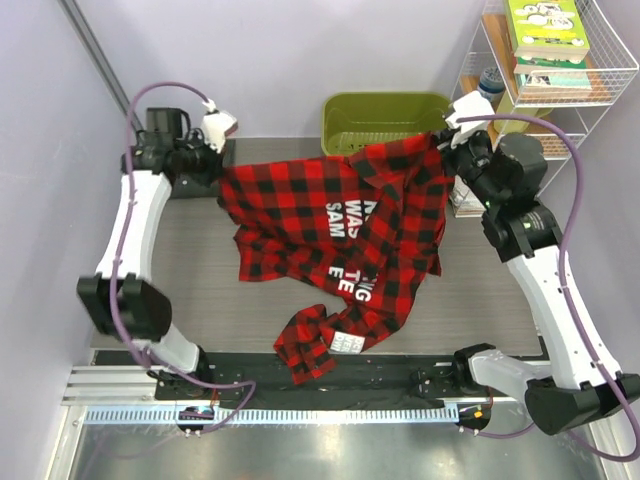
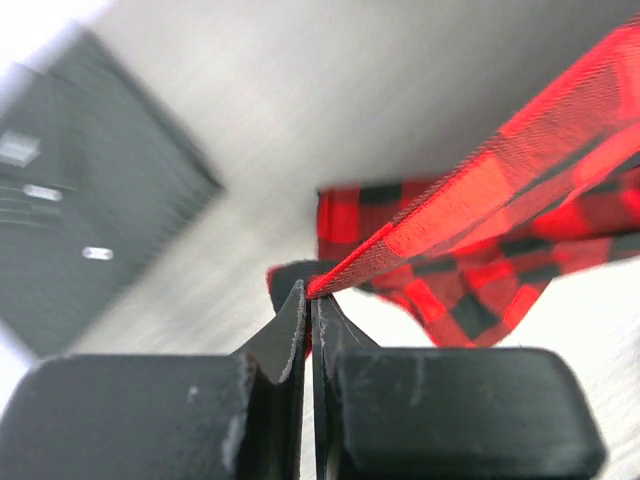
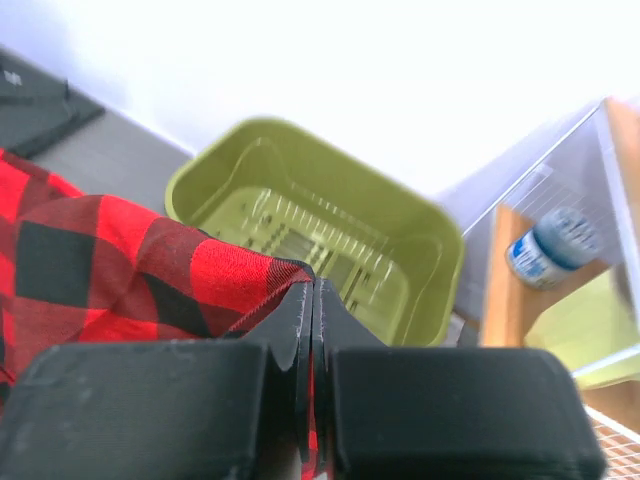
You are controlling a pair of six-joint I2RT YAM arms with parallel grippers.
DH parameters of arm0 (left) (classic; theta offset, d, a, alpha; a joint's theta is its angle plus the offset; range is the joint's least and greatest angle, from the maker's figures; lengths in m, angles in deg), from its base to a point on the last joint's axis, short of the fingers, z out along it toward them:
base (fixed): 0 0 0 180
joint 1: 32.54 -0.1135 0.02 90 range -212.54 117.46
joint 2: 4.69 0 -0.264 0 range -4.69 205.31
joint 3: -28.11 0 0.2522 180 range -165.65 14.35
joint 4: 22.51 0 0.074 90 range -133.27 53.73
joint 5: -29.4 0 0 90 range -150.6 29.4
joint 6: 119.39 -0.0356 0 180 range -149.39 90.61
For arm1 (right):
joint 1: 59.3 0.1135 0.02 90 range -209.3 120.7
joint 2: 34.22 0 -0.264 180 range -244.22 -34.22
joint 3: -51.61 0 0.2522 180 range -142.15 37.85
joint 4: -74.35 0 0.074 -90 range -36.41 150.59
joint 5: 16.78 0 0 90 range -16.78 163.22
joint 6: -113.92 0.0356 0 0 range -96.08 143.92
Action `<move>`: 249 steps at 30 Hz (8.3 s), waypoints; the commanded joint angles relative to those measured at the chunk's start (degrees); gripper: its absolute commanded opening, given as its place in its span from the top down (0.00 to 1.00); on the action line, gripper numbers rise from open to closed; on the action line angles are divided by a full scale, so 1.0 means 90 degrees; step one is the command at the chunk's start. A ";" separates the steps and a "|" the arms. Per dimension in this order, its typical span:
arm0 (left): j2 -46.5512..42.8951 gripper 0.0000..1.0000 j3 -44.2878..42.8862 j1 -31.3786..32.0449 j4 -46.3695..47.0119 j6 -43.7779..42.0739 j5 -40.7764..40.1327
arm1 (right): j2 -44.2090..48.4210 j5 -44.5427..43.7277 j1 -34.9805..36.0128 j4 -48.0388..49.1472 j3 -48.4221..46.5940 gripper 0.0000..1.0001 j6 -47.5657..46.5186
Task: Fold and stack the long sleeve shirts
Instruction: Flatten the shirt out
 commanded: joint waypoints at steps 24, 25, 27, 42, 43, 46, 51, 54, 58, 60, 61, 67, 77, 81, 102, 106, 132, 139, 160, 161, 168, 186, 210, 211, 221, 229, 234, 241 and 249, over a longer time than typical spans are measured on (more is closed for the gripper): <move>-0.1605 1.00 -0.0747 -0.0035 0.1863 0.1711 -0.1349 | -0.0540 -0.0411 0.0014 0.1489 -0.1147 0.99 -0.0005; -0.1071 1.00 -0.1011 -0.0035 0.1941 0.1770 -0.1398 | -0.0815 -0.0460 0.0014 0.1598 -0.1254 0.99 0.0033; -0.0454 1.00 -0.2302 -0.0035 0.2117 0.2100 -0.1719 | -0.1632 -0.0558 0.0014 0.2028 -0.2033 0.99 0.0237; -0.3814 1.00 0.0330 -0.0122 0.1837 0.1313 0.0007 | 0.1074 -0.0527 -0.0073 -0.1094 -0.1563 0.99 -0.0113; -0.4100 1.00 0.0798 -0.0122 0.1351 0.1157 0.0327 | 0.1386 -0.0616 -0.0064 -0.1222 -0.0620 0.99 -0.0171; -0.4890 1.00 0.2351 -0.0123 -0.0123 -0.0365 0.1091 | 0.2384 -0.0023 -0.0064 -0.1857 0.0858 0.99 -0.0845; -0.5489 1.00 0.5104 -0.0122 -0.1611 -0.2901 0.0742 | 0.2436 0.1334 -0.0064 -0.3836 0.2142 0.94 -0.3209; -0.5714 0.84 0.5781 -0.0122 -0.2364 -0.3823 0.0029 | 0.2152 0.1483 -0.0064 -0.5653 0.2202 0.48 -0.4891; -0.5773 0.53 0.5561 -0.0122 -0.2882 -0.4381 -0.0197 | 0.1918 0.0927 -0.0073 -0.5980 0.2114 0.24 -0.5356; -0.5442 0.49 0.5306 -0.0122 -0.2747 -0.4285 -0.0032 | 0.1665 0.0780 -0.0073 -0.5405 0.2056 0.19 -0.5173; -0.5248 0.46 0.5005 -0.0132 -0.2678 -0.4168 0.0027 | 0.1247 0.0673 -0.0073 -0.4997 0.1939 0.19 -0.4766; -0.2038 0.46 0.3677 0.0277 -0.0802 -0.2225 -0.0607 | -0.1116 0.0808 -0.0112 -0.4377 0.0809 0.31 -0.3093; 0.1453 0.57 0.1584 0.0522 -0.0336 -0.1540 -0.1181 | -0.3297 0.0937 -0.0103 -0.4613 0.0404 0.38 -0.2848; 0.1805 0.78 0.2138 0.0590 -0.0051 -0.1588 -0.1592 | -0.3629 0.0487 -0.0103 -0.4202 0.0824 0.42 -0.3110; 0.2794 0.64 -0.1516 -0.0054 -0.1907 -0.1094 0.0262 | -0.4302 0.2020 -0.0863 -0.4458 -0.1243 0.52 -0.2663; 0.4397 0.60 -0.3910 0.0082 -0.1321 -0.0008 0.0086 | -0.4714 0.1679 -0.1313 -0.3637 -0.1627 0.46 -0.2087; 0.5497 0.86 -0.3621 0.0581 -0.0763 -0.0807 -0.1028 | -0.4774 0.1960 -0.0620 -0.2318 0.0248 0.44 -0.2145; 0.4862 1.00 -0.3161 0.0503 -0.0480 -0.0507 -0.0764 | -0.4296 0.1591 -0.0532 -0.1917 0.0425 0.99 -0.2027; -0.2461 1.00 0.4395 -0.0669 -0.3178 -0.6422 -0.0226 | 0.0454 0.1014 0.0747 -0.5316 0.2869 0.24 -0.5778; -0.2530 1.00 0.4542 -0.0660 -0.2973 -0.6471 -0.0207 | 0.0249 0.1091 0.0728 -0.5276 0.2644 0.22 -0.5613; -0.1760 1.00 0.4212 -0.0581 -0.2317 -0.5340 -0.0207 | -0.2631 0.2672 0.0698 -0.4408 0.0173 0.15 -0.2491; -0.2140 1.00 0.4504 -0.0562 -0.2160 -0.5182 -0.0529 | -0.6510 0.2537 0.2280 -0.2043 -0.2221 0.29 0.0649; -0.2160 1.00 0.3852 -0.0640 -0.3448 -0.5466 -0.0031 | -0.2079 -0.0724 0.2075 -0.1995 -0.1441 0.99 -0.0853; -0.2198 1.00 0.3744 -0.0659 -0.3526 -0.5427 0.0008 | -0.1971 -0.0705 0.2075 -0.1995 -0.1402 0.99 -0.0962; -0.1586 1.00 0.2133 -0.0669 -0.3206 -0.3223 0.0711 | -0.2648 0.0211 0.2212 -0.0629 -0.1635 0.99 -0.2279; -0.0295 1.00 0.1057 -0.0844 -0.1266 -0.0049 0.0321 | -0.6713 0.0076 0.2660 0.1294 -0.6027 0.82 -0.2955; 0.0290 1.00 0.0814 -0.0991 -0.0442 0.1544 -0.0469 | -0.6982 -0.1588 0.2778 0.1074 -0.6276 0.04 -0.3043; 0.1480 1.00 0.0170 -0.1089 0.0271 0.1976 -0.1378 | -0.4368 -0.1263 0.2632 -0.0829 -0.3602 0.00 -0.2145; 0.3230 0.92 -0.2046 -0.1177 0.0088 0.2015 -0.1847 | -0.3123 0.0622 0.2261 -0.3869 -0.0945 0.31 -0.2466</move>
